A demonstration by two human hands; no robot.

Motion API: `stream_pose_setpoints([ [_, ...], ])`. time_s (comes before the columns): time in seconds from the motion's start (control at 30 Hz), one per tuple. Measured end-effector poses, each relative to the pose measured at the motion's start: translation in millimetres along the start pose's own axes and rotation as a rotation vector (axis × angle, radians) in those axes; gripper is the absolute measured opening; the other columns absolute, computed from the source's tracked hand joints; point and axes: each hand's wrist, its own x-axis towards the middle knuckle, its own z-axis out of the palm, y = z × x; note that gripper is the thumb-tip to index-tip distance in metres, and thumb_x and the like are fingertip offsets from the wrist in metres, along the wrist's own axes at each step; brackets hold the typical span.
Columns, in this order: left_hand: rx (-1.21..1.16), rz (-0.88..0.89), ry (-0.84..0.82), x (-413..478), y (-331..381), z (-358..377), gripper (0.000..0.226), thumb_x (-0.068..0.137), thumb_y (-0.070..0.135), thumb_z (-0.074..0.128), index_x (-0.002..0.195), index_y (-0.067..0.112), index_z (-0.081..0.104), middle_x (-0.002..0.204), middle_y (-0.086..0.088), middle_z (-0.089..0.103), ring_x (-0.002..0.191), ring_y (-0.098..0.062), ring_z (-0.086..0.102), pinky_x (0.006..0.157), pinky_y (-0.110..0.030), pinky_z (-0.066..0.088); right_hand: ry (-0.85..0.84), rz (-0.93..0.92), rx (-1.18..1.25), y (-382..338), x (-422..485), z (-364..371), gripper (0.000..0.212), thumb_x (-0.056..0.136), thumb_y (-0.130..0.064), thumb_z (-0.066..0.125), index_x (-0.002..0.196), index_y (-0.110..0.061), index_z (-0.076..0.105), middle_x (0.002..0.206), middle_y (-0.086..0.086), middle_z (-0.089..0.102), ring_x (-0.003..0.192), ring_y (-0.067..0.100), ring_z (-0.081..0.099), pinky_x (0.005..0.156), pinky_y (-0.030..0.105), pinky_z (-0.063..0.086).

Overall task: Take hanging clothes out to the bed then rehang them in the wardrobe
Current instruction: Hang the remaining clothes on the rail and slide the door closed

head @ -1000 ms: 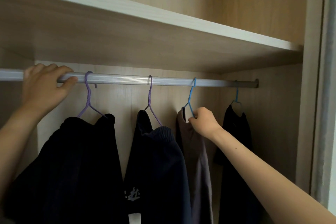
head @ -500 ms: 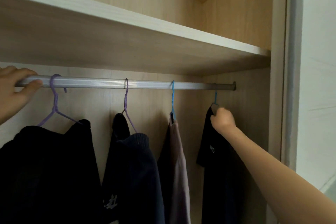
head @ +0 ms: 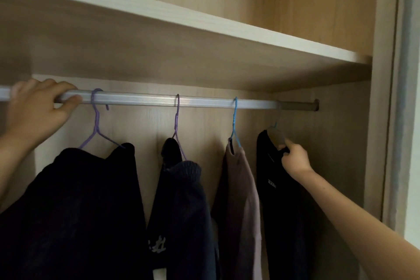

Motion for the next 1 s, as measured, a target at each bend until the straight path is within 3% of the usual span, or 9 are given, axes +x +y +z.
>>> stream_pose_setpoints([
  [0.2, 0.031, 0.019, 0.0, -6.1, 41.6, -24.2, 0.042, 0.089, 0.06, 0.037, 0.106, 0.027, 0.057, 0.081, 0.002, 0.051, 0.085, -0.032, 0.054, 0.088, -0.05, 0.044, -0.024, -0.065, 0.063, -6.9, -11.0, 6.1, 0.061, 0.091, 0.013, 0.037, 0.149, -0.009, 0.037, 0.129, 0.011, 0.057, 0.102, 0.029, 0.061, 0.066, 0.024, 0.045],
  [0.37, 0.024, 0.024, 0.063, -8.8, 56.6, -33.9, 0.037, 0.088, 0.048, 0.043, 0.1, 0.02, 0.065, 0.084, -0.007, 0.061, 0.088, -0.036, 0.052, 0.087, -0.045, 0.035, -0.02, -0.054, 0.094, -7.3, -10.2, 5.4, 0.057, 0.093, 0.01, 0.039, 0.147, -0.01, 0.041, 0.125, 0.012, 0.06, 0.07, 0.02, 0.058, 0.044, 0.018, 0.043],
  [0.5, 0.042, 0.018, 0.063, -12.7, 66.3, -42.3, 0.034, 0.087, 0.044, 0.045, 0.096, 0.019, 0.066, 0.084, -0.009, 0.062, 0.089, -0.035, 0.051, 0.086, -0.041, 0.03, 0.009, -0.045, 0.089, -7.8, -9.3, 6.6, 0.054, 0.094, 0.007, 0.041, 0.146, -0.008, 0.042, 0.123, 0.014, 0.062, 0.066, 0.019, 0.057, 0.039, 0.017, 0.042],
  [0.57, 0.034, 0.006, 0.043, -12.9, 67.1, -45.9, 0.035, 0.087, 0.045, 0.044, 0.097, 0.02, 0.066, 0.085, -0.009, 0.062, 0.091, -0.035, 0.051, 0.087, -0.04, 0.03, 0.019, -0.035, 0.108, -11.4, -12.7, 7.9, 0.051, 0.094, 0.006, 0.043, 0.143, -0.008, 0.046, 0.123, 0.014, 0.063, 0.07, 0.021, 0.059, 0.045, 0.021, 0.049],
  [0.63, 0.038, 0.003, 0.025, -13.3, 67.8, -47.3, 0.034, 0.088, 0.045, 0.043, 0.097, 0.02, 0.066, 0.087, -0.008, 0.063, 0.092, -0.035, 0.051, 0.088, -0.04, 0.029, 0.022, -0.044, 0.131, -16.2, -17.2, 8.8, 0.047, 0.094, 0.005, 0.045, 0.139, -0.008, 0.051, 0.124, 0.015, 0.064, 0.084, 0.026, 0.062, 0.07, 0.033, 0.056],
  [0.73, 0.053, 0.02, 0.004, -15.0, 69.9, -52.2, 0.036, 0.089, 0.045, 0.042, 0.098, 0.02, 0.065, 0.089, -0.009, 0.063, 0.092, -0.035, 0.052, 0.088, -0.04, 0.029, 0.018, -0.032, 0.185, -21.6, -22.9, 7.6, 0.049, 0.092, 0.002, 0.053, 0.141, -0.007, 0.049, 0.128, 0.014, 0.062, 0.111, 0.029, 0.06, 0.09, 0.032, 0.047],
  [0.83, -0.002, -0.004, -0.098, -11.3, 69.6, -61.2, 0.038, 0.089, 0.044, 0.043, 0.104, 0.017, 0.067, 0.09, -0.008, 0.063, 0.09, -0.032, 0.053, 0.088, -0.041, 0.034, 0.034, -0.029, 0.206, -32.0, -34.3, 2.1, 0.048, 0.09, -0.004, 0.06, 0.137, -0.002, 0.052, 0.131, 0.014, 0.061, 0.121, 0.027, 0.056, 0.092, 0.027, 0.04],
  [0.93, -0.089, -0.125, -0.232, -6.3, 81.6, -81.3, 0.041, 0.089, 0.039, 0.053, 0.12, 0.015, 0.065, 0.118, -0.016, 0.065, 0.108, -0.039, 0.056, 0.091, -0.041, 0.04, 0.072, -0.05, 0.262, -45.3, -52.4, -6.0, 0.045, 0.092, -0.009, 0.059, 0.136, -0.004, 0.053, 0.127, 0.007, 0.061, 0.117, 0.022, 0.057, 0.09, 0.024, 0.041],
  [1.0, -0.181, -0.171, -0.235, -14.3, 94.5, -99.3, 0.035, 0.093, 0.032, 0.056, 0.124, 0.017, 0.062, 0.122, -0.015, 0.063, 0.112, -0.037, 0.056, 0.09, -0.039, 0.042, 0.116, -0.115, 0.296, -52.1, -70.2, -10.3, 0.041, 0.093, -0.015, 0.057, 0.134, -0.008, 0.056, 0.126, 0.005, 0.062, 0.115, 0.019, 0.058, 0.095, 0.028, 0.045],
])
